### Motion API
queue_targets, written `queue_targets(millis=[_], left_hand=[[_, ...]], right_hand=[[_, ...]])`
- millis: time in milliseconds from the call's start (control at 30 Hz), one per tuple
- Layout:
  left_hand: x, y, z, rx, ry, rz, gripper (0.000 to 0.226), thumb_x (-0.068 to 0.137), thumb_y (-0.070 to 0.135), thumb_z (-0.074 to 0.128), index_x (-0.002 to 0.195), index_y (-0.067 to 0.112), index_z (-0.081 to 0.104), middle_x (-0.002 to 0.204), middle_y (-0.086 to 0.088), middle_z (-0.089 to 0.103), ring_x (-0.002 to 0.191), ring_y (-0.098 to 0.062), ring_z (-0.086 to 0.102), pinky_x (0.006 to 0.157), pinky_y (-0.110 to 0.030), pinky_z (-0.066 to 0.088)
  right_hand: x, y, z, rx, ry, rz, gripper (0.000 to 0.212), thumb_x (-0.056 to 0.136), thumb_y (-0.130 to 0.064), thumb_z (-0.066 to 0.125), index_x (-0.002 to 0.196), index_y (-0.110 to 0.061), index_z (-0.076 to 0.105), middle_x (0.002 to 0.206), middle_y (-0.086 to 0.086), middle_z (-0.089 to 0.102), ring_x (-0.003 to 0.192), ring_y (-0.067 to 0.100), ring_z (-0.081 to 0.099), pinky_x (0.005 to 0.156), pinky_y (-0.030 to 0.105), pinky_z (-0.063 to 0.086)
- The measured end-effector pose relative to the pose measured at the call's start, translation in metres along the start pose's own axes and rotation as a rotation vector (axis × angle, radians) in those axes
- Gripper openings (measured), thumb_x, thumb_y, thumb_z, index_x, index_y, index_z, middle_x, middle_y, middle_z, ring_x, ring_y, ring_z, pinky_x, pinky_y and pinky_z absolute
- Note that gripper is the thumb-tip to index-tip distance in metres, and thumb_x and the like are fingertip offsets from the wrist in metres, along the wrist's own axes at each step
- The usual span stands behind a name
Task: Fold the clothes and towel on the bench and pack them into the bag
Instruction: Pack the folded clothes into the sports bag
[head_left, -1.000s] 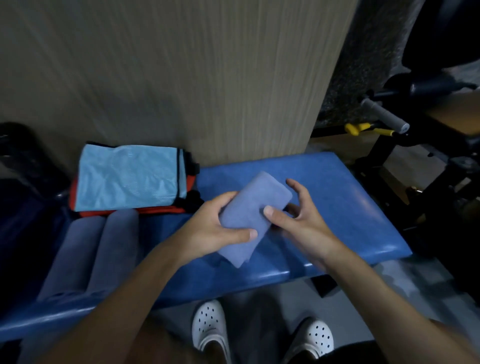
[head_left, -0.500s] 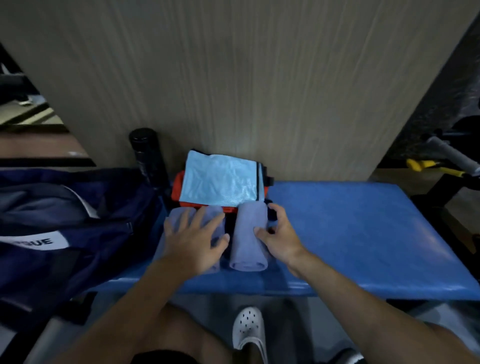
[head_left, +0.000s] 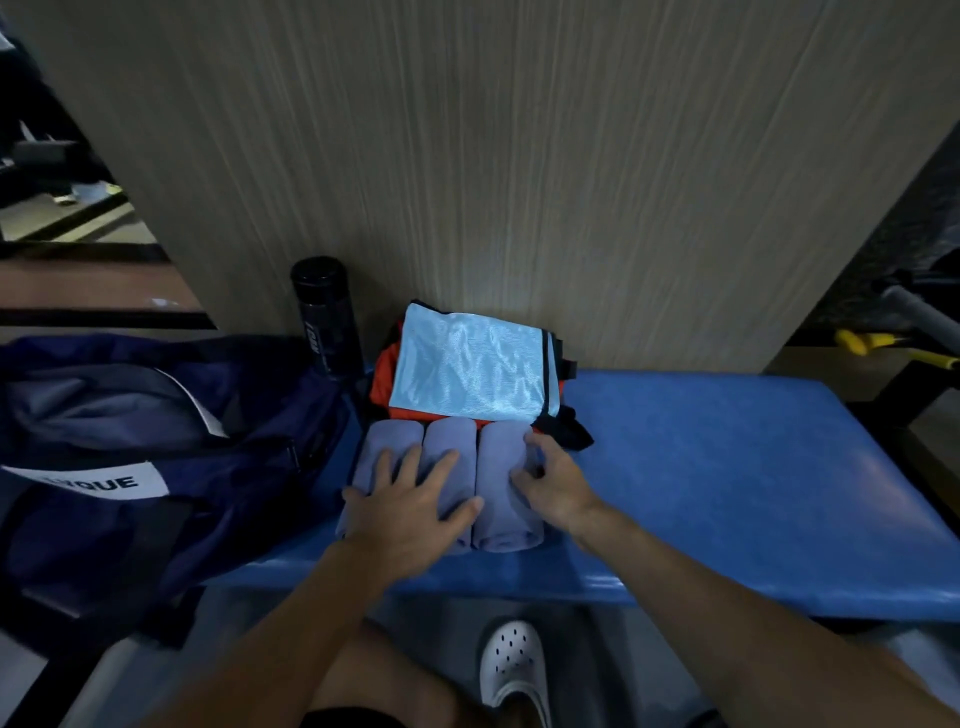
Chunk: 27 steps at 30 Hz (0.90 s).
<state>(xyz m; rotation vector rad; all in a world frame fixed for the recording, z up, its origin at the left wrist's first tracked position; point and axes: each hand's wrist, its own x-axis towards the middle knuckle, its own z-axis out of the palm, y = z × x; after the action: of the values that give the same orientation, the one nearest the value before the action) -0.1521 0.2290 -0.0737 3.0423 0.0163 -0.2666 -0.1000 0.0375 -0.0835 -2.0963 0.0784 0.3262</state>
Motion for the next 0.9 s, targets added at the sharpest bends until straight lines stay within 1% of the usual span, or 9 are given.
queue_targets(millis=[100,200,300,433,500,567,700,800,900], left_hand=[[0.002,0.002,-0.001,0.045,-0.035,0.015,0.083,0.082,0.087,0.02,0.152,0.048,-0.002,0.165,0.008,-0.001,0.151,-0.03,-0.001,0.107,-0.065,0.027],[0.002,0.002,0.0,0.088,-0.046,0.019,0.086,0.081,0.088,0.02,0.152,0.047,-0.006,0.165,0.007,-0.004,0.151,-0.032,-0.004,0.108,-0.065,0.027],[0.003,0.003,0.003,0.096,-0.045,0.024,0.086,0.082,0.087,0.022,0.153,0.048,-0.007,0.165,0.007,-0.005,0.151,-0.032,-0.004,0.108,-0.065,0.027],[0.007,0.0,-0.001,0.031,-0.063,0.017,0.077,0.087,0.082,0.025,0.152,0.051,-0.002,0.165,0.01,-0.002,0.151,-0.028,-0.003,0.109,-0.065,0.024],[0.002,0.0,-0.011,0.004,-0.022,0.051,0.068,0.093,0.072,0.027,0.153,0.048,0.007,0.164,0.007,0.003,0.15,-0.025,0.001,0.112,-0.061,0.021],[-0.006,-0.004,-0.026,0.017,0.04,0.094,0.063,0.096,0.063,0.026,0.154,0.039,0.02,0.163,0.002,0.014,0.149,-0.024,0.009,0.115,-0.051,0.02],[-0.027,-0.03,-0.063,0.05,0.171,0.102,0.081,0.078,0.064,0.006,0.138,0.025,0.044,0.145,-0.002,0.042,0.137,-0.024,0.032,0.107,-0.041,0.034],[-0.042,-0.066,-0.089,0.08,0.238,0.079,0.087,0.076,0.065,0.002,0.139,0.024,0.046,0.138,0.0,0.047,0.133,-0.023,0.038,0.104,-0.04,0.036],[-0.055,-0.107,-0.108,0.107,0.295,0.033,0.087,0.078,0.065,0.005,0.136,0.022,0.052,0.135,-0.001,0.053,0.129,-0.025,0.044,0.101,-0.042,0.04]], right_hand=[[-0.007,0.001,-0.001,-0.208,0.026,-0.123,0.072,0.089,-0.038,0.064,0.15,-0.029,0.029,0.152,0.006,0.026,0.135,0.027,0.035,0.111,0.036,0.035],[-0.019,0.004,-0.002,-0.546,-0.018,-0.324,0.067,0.092,-0.047,0.055,0.151,-0.035,0.026,0.162,-0.003,-0.001,0.145,0.023,0.011,0.114,0.043,0.027],[-0.023,0.006,-0.003,-0.666,-0.098,-0.288,0.062,0.097,-0.051,0.043,0.153,-0.036,0.02,0.164,-0.008,-0.009,0.147,0.023,0.008,0.114,0.048,0.023],[-0.022,-0.005,-0.008,-0.733,-0.162,-0.224,0.063,0.097,-0.053,0.04,0.153,-0.037,0.017,0.163,-0.009,-0.01,0.146,0.026,0.009,0.112,0.051,0.022],[-0.023,-0.013,-0.014,-0.771,-0.18,-0.201,0.063,0.097,-0.055,0.04,0.153,-0.036,0.019,0.163,-0.007,-0.009,0.146,0.028,0.007,0.113,0.052,0.021],[-0.026,-0.026,-0.019,-0.784,-0.172,-0.207,0.058,0.097,-0.054,0.041,0.149,-0.032,0.029,0.163,-0.004,-0.001,0.145,0.028,0.008,0.113,0.052,0.021],[-0.036,-0.067,-0.015,-0.767,-0.164,-0.266,0.04,0.098,-0.048,0.044,0.133,-0.028,0.048,0.156,0.003,0.018,0.141,0.029,0.018,0.109,0.05,0.026],[-0.041,-0.099,-0.002,-0.746,-0.193,-0.354,0.042,0.099,-0.048,0.044,0.137,-0.03,0.045,0.156,0.005,0.018,0.142,0.029,0.016,0.109,0.049,0.026],[-0.042,-0.131,0.022,-0.695,-0.22,-0.437,0.034,0.099,-0.043,0.045,0.129,-0.029,0.052,0.144,0.005,0.033,0.135,0.028,0.027,0.108,0.045,0.032]])
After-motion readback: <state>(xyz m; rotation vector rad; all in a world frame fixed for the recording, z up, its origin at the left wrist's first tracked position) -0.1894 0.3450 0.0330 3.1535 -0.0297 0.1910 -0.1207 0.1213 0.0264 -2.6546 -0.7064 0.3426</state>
